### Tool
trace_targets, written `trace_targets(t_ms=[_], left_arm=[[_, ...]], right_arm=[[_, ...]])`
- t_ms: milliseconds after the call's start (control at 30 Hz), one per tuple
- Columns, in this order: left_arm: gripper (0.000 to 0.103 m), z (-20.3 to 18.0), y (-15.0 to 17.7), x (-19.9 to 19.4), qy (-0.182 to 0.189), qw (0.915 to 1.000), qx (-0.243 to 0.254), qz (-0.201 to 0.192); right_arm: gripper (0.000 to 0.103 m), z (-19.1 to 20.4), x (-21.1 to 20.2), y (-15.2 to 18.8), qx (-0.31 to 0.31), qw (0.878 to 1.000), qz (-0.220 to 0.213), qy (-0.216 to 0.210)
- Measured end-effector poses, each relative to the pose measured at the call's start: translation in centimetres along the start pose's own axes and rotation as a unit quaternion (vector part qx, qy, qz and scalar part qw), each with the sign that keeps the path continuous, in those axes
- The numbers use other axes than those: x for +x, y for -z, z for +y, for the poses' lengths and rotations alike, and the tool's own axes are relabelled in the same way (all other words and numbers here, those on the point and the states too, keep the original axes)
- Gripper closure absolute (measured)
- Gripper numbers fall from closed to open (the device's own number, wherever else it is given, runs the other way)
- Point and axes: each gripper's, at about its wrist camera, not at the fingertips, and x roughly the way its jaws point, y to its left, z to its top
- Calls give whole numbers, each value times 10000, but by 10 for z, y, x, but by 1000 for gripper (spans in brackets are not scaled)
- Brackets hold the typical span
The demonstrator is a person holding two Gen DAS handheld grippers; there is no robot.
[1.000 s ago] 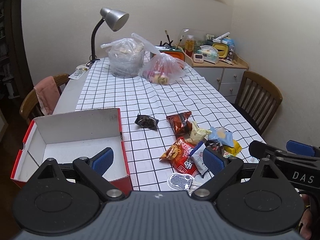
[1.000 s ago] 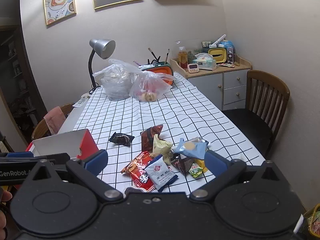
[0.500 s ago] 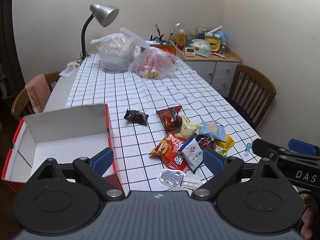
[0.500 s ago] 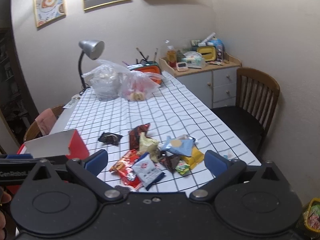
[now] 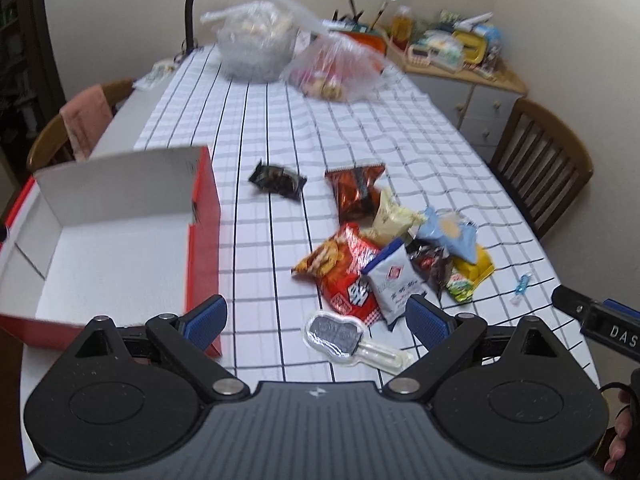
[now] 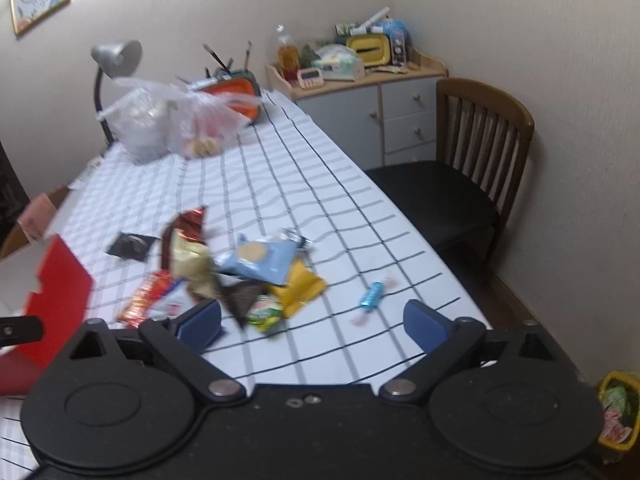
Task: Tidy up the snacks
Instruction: 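Grasp the blue candy with the right tool while the left tool grasps the chocolate lollipop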
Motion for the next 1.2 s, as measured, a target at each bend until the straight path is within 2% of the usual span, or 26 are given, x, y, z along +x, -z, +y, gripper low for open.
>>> trace_targets(t_ms=[267,367,467,600,667,767,1200], left_arm=[[6,-7,3,39,-353,9972,-474,468],[6,-7,5,54,-451,9943,-692,675],[6,-5,6,66,-562,9907,-907,845],[6,4,9,83,-678,9809,-1412,1156],[6,10,9,92,-739,9740,-1695,1309],[7,17,10,104,-841,9657,-1981,1452],[8,0,7,133,-855,9571,-2195,1687]], right_arm=[[19,-30,58,-10,-158,9993,319,118],[26,-36,77,-12,-250,9986,455,139],[29,-39,94,-14,-312,9976,599,155],[38,-42,115,-19,-289,9959,828,200],[48,-45,121,-20,-226,9951,951,174],[56,-48,128,-20,-160,9937,1100,122],[81,-42,136,-21,-636,9904,1229,-50]])
